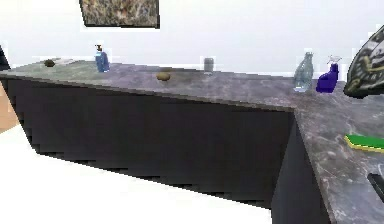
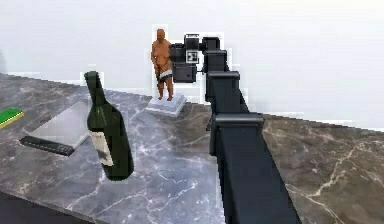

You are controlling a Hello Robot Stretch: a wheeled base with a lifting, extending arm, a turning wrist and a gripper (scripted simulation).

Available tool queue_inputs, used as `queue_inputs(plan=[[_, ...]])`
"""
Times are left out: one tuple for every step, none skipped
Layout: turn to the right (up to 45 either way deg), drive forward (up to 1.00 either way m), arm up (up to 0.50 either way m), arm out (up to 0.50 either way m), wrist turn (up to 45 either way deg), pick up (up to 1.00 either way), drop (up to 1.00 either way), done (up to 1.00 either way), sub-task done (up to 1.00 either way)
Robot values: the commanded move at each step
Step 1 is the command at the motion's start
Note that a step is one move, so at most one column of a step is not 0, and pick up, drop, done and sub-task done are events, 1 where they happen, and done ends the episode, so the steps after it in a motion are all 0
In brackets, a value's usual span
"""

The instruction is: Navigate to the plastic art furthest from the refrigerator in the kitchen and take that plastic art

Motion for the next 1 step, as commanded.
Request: queue_inputs(plan=[[0.0, 0.0, 0.0, 0.0, 0.0, 0.0, 0.0, 1.0, 0.0]])
